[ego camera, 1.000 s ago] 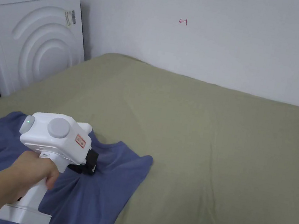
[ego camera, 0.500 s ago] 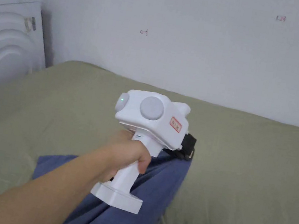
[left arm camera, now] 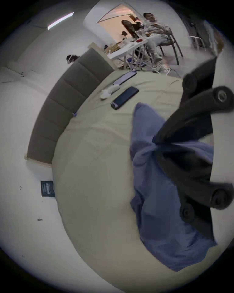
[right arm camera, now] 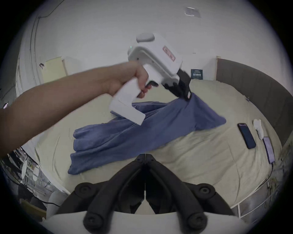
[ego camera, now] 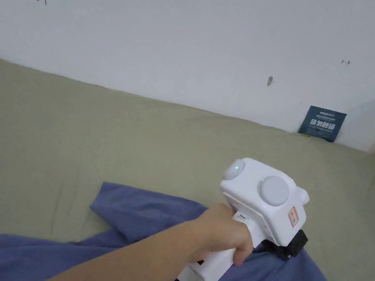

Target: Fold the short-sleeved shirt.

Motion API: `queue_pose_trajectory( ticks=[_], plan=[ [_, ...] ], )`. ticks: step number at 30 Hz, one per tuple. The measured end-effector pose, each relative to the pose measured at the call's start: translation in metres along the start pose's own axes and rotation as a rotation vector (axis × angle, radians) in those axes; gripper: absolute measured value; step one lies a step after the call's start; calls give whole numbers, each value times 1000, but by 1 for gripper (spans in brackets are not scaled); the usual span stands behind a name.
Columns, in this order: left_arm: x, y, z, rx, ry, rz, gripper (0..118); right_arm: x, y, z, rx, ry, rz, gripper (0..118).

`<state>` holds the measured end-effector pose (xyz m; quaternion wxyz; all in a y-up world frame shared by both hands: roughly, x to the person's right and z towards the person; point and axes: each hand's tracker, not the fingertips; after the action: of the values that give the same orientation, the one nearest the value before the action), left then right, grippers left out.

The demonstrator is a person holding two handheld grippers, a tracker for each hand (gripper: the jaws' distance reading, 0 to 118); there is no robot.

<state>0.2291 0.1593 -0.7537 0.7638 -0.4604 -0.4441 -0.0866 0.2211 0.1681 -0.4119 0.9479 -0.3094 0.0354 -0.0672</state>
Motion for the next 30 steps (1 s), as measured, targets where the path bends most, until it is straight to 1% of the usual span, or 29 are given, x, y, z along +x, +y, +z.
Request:
queue_pose_trajectory(
  ticks=[2, 3, 4, 5, 6, 7, 10, 13, 15, 16, 17, 18, 19, 20, 21, 22, 23, 24, 26, 28, 30],
  plan=[
    [-13, -3, 4, -6, 38, 97, 52, 4, 0, 4, 8, 3, -10, 2],
    [-18, -5, 10, -28, 14, 161, 95, 4, 1, 6, 11, 4, -13, 2],
    [-27, -7, 30, -10, -37, 201, 118, 4, 2, 7, 14, 5, -15, 2],
    [-36, -11, 57, 68, -100, 239, 118, 3, 4, 8, 21, 6, -15, 2],
    [-43, -14, 83, 92, -120, 251, 118, 2, 7, 10, 29, 8, -14, 2],
    [-47, -22, 111, 107, -90, 258, 118, 1, 9, 11, 34, 13, -12, 2],
    [-58, -71, 205, 238, 133, 226, 118, 0, 23, 13, 70, 22, 13, 2],
    [-56, -150, 292, 418, 403, 245, 117, -3, 41, 14, 148, -28, 77, 2],
    [-48, -213, 331, 507, 586, 276, 117, -7, 54, 15, 177, -33, 86, 2],
    [-43, -240, 346, 552, 650, 299, 116, -9, 58, 16, 215, -43, 91, 2],
    [-35, -267, 361, 565, 720, 317, 112, -12, 62, 16, 223, -44, 88, 2],
    [-30, -295, 368, 625, 768, 331, 104, -15, 65, 17, 229, -50, 96, 2],
    [-23, -314, 375, 662, 808, 361, 81, -18, 67, 17, 246, -62, 103, 2],
    [-13, -338, 378, 644, 842, 374, 48, -21, 67, 18, 257, -71, 102, 2],
    [-5, -358, 381, 648, 859, 377, 6, -24, 67, 18, 260, -72, 109, 2],
    [-1, -371, 379, 623, 908, 402, 0, -28, 65, 19, 263, -80, 113, 2],
    [9, -388, 380, 653, 974, 431, 0, -32, 63, 22, 267, -88, 108, 2],
    [18, -398, 384, 636, 1004, 452, 0, -35, 59, 25, 269, -87, 106, 2],
    [24, -417, 381, 630, 958, 442, 0, -39, 52, 31, 282, -75, 98, 2],
    [23, -423, 378, 595, 972, 491, 0, -40, 49, 30, 267, -57, 94, 2],
    [5, -428, 374, 580, 893, 549, 0, -43, 48, 28, 245, -54, 92, 2]
  ],
)
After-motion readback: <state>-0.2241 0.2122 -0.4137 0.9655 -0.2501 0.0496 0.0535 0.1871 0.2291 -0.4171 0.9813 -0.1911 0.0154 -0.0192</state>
